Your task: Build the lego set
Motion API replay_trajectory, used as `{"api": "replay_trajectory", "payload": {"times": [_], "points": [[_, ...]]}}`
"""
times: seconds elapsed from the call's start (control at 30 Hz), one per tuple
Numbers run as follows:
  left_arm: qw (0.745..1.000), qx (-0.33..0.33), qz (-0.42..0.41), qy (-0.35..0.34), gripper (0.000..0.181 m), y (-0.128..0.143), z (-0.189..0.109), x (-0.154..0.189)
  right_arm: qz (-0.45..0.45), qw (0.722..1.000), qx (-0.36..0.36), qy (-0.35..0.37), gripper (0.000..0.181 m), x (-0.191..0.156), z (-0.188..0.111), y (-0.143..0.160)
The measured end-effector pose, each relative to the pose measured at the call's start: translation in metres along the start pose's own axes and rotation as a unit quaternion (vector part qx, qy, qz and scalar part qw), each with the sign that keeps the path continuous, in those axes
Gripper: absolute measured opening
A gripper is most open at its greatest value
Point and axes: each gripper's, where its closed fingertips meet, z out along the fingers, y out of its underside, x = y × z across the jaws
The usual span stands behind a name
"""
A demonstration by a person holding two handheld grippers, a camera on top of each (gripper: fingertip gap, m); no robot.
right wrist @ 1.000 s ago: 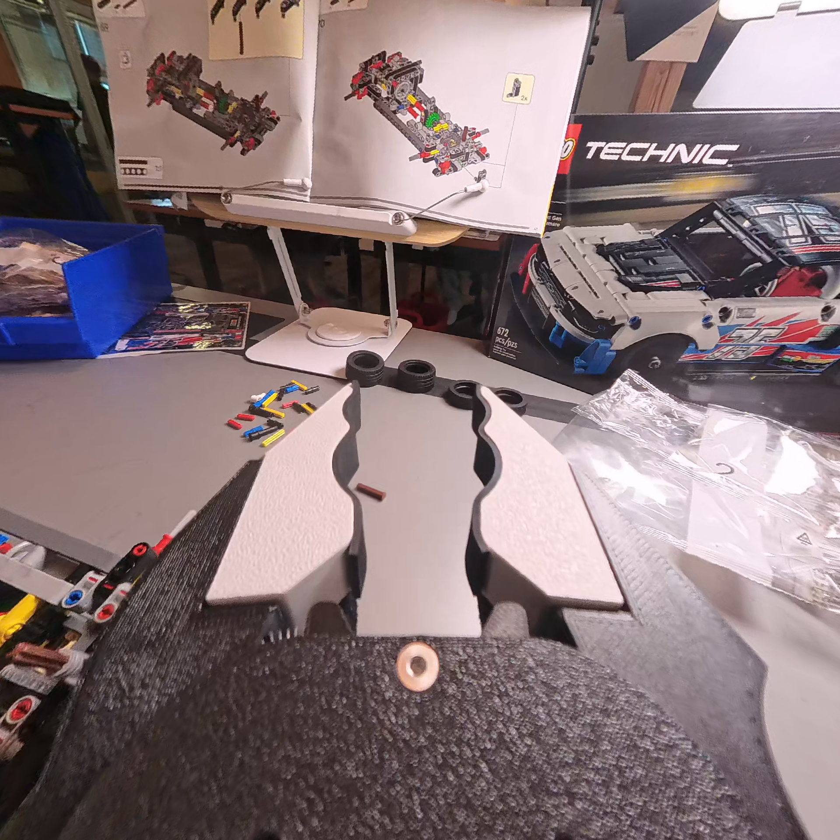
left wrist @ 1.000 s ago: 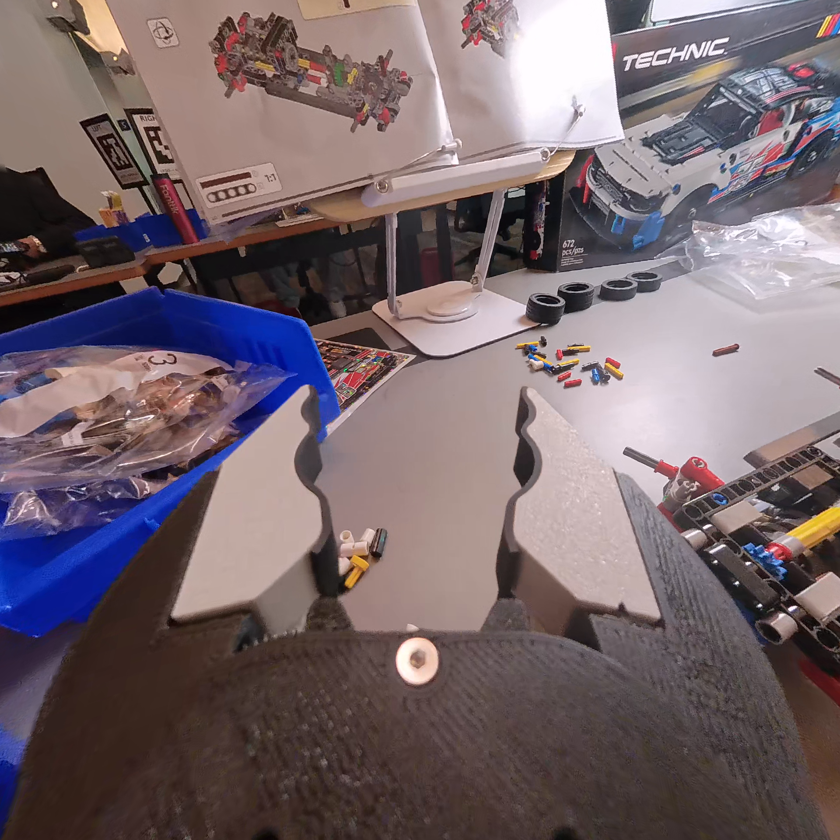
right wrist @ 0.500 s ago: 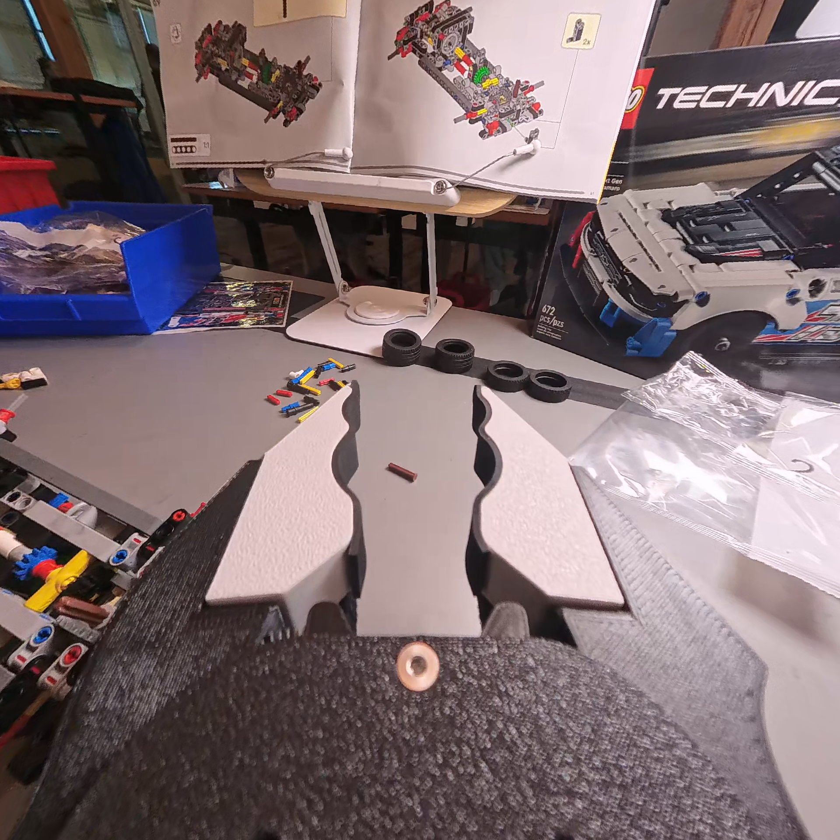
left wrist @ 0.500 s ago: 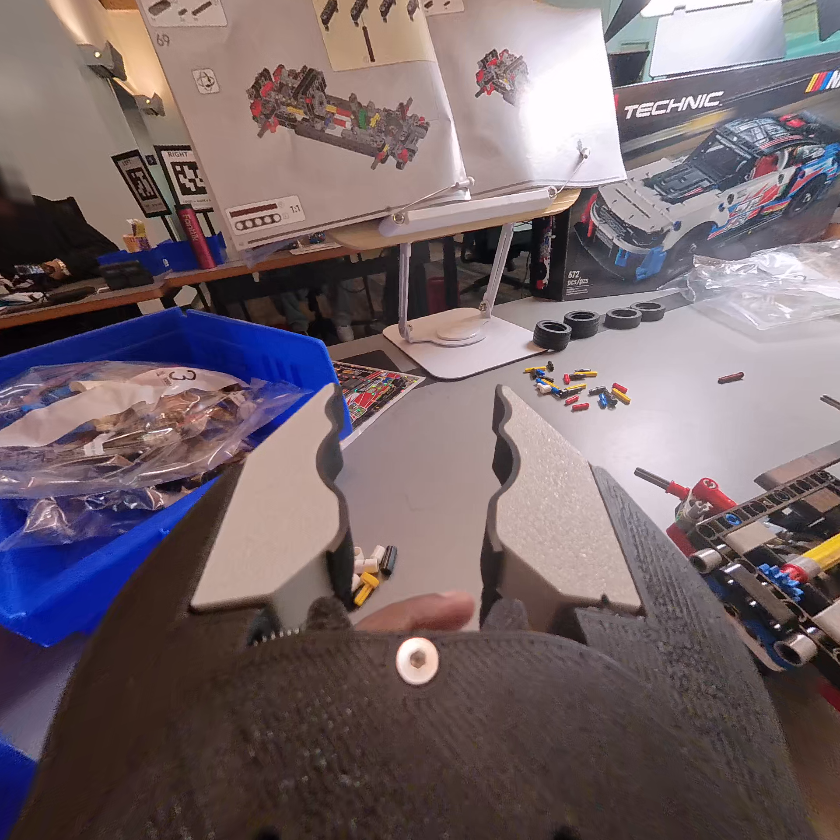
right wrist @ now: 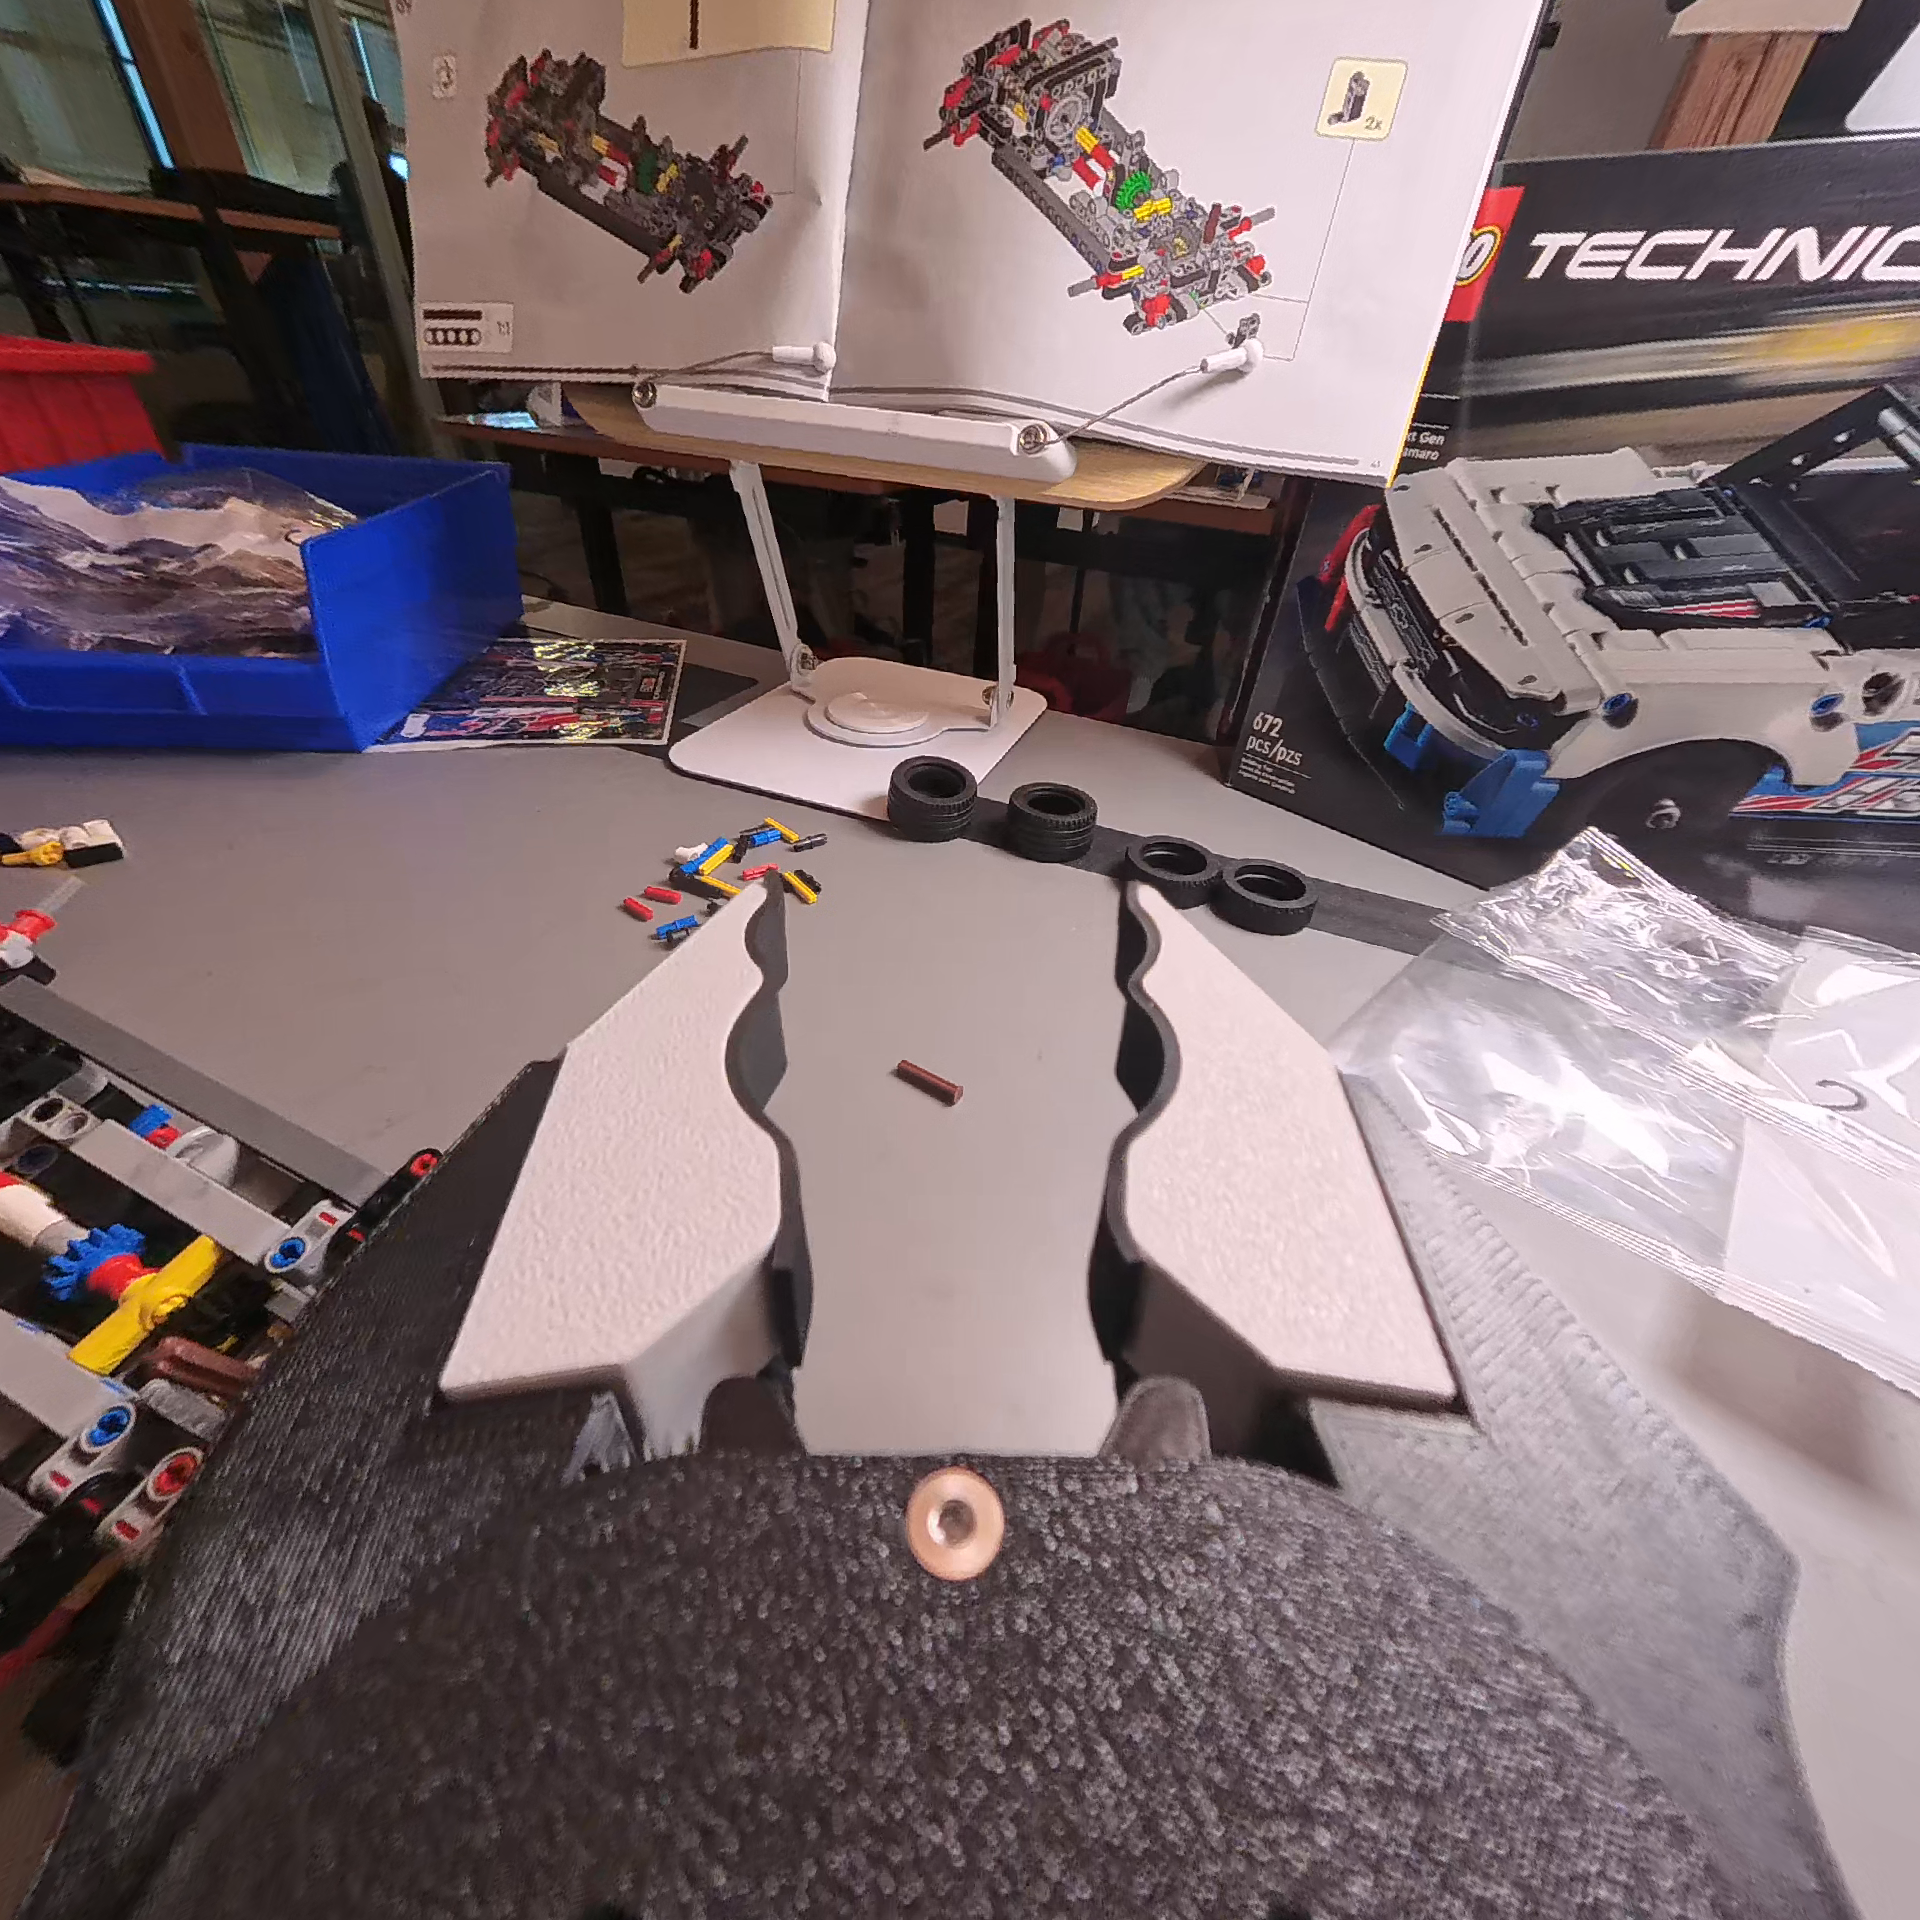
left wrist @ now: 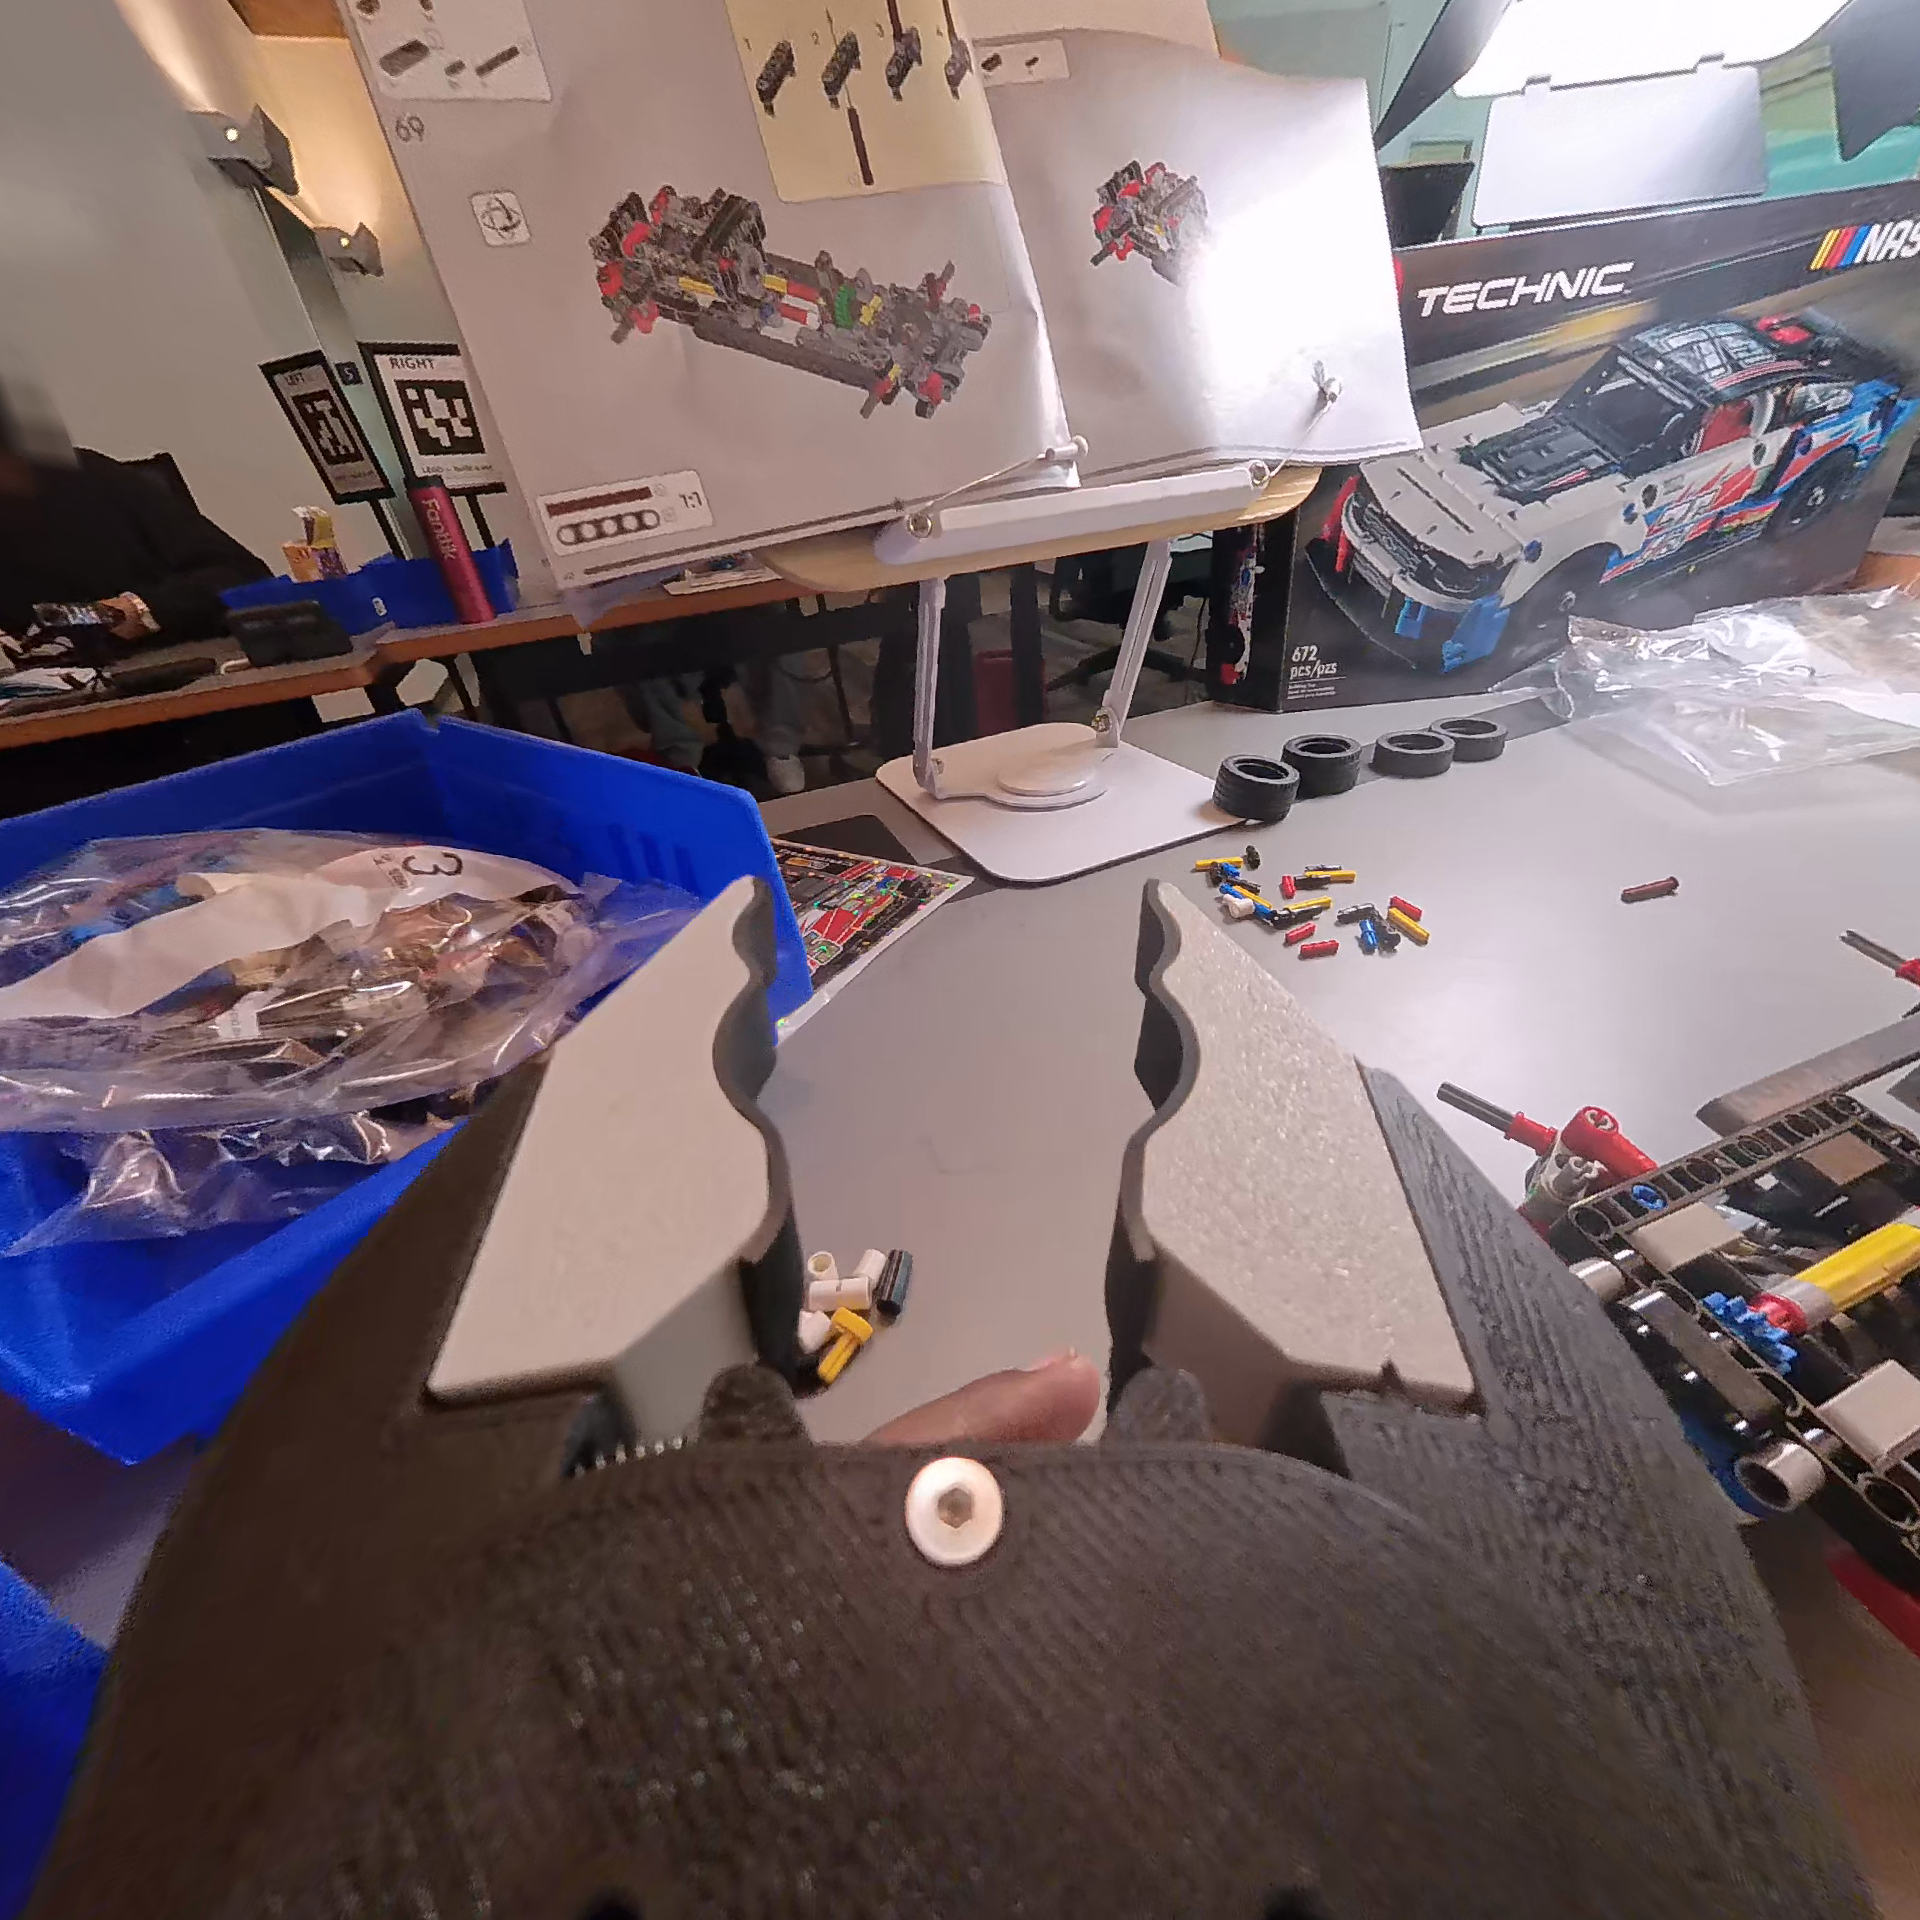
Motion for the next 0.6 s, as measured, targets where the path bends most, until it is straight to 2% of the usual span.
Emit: {"api": "replay_trajectory", "payload": {"times": [0.23,0.37,0.43,0.6], "points": [[1.0,-0.011,0.001,0.001,0.069,0.004,0.002,0.0,0.002,1.0,-0.011,-0.009,0.061,-0.004,0.002,0.005],[0.999,-0.039,0.006,-0.008,0.062,0.013,0.005,-0.002,0.002,1.0,-0.011,-0.016,0.057,-0.009,0.002,0.005],[0.998,-0.058,0.008,-0.016,0.056,0.02,0.009,-0.004,0.0,1.0,-0.007,-0.02,0.051,-0.012,0.001,0.002],[0.994,-0.098,0.035,-0.046,0.027,0.032,0.023,-0.004,-0.022,0.999,0.017,-0.031,0.021,-0.03,-0.004,-0.017]]}}
